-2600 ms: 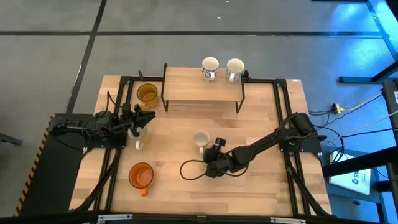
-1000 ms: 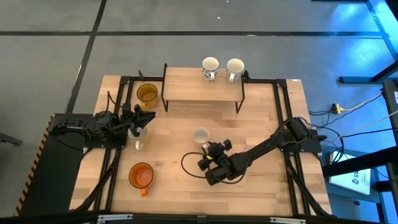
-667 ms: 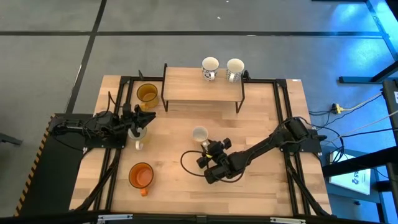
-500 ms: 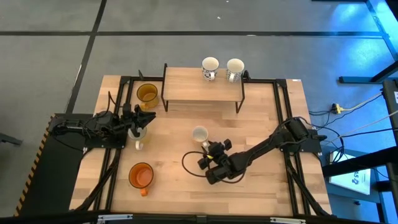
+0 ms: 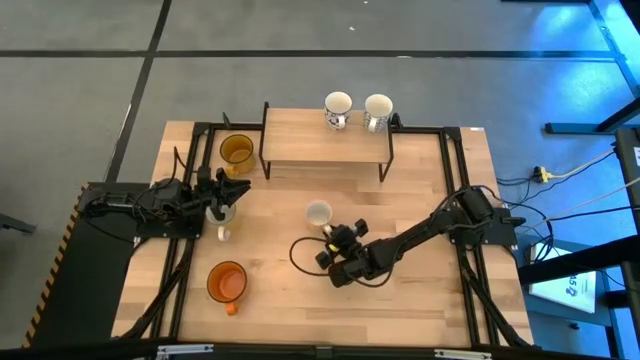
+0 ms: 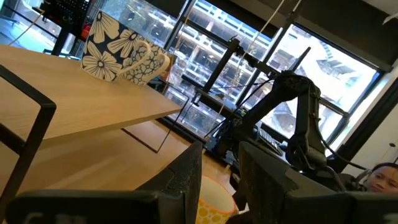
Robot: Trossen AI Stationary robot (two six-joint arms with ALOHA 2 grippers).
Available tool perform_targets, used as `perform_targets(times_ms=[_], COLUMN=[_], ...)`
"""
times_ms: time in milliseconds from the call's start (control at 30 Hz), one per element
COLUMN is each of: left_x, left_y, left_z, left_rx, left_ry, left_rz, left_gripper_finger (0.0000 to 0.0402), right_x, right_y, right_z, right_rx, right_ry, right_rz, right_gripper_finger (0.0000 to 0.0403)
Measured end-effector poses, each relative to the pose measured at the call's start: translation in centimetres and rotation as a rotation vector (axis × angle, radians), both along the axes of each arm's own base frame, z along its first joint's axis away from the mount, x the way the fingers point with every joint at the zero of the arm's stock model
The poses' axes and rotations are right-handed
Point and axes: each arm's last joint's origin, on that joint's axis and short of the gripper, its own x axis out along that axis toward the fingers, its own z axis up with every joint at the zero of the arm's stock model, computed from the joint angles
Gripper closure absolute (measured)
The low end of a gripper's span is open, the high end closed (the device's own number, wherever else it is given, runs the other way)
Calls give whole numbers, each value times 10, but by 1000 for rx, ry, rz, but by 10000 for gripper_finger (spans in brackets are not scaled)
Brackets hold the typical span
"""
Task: Place coffee mugs
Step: Put the yellow patterned mug on the shelf
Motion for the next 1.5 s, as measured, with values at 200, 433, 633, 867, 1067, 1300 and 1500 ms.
perform_targets(times_ms=[200,433,633,867,1067,1300,1500], left_x=[0,0,0,0,0,0,0], left_y=[0,0,0,0,0,0,0], left_z=[0,0,0,0,0,0,0], left_rx=[0,0,0,0,-1,0,34], left_ry=[-1,-1,-1,-1,-2,0,11], left_rz=[0,0,0,0,-1,-1,8], left_gripper_finger=[301,301,301,301,301,301,301], right_x=[0,1,9,27,46,62,73], right_y=[0,-2,2,2,-11,-48,-90], right_z=[0,5,27,64,115,158,178], right_rx=[-15,3,-12,-67,-121,-195,-206], right_ry=[-5,-10,-42,-71,-86,-70,-87], right_rz=[-8,-3,20,18,-29,-124,-204], right_gripper_finger=[365,365,365,365,365,365,365])
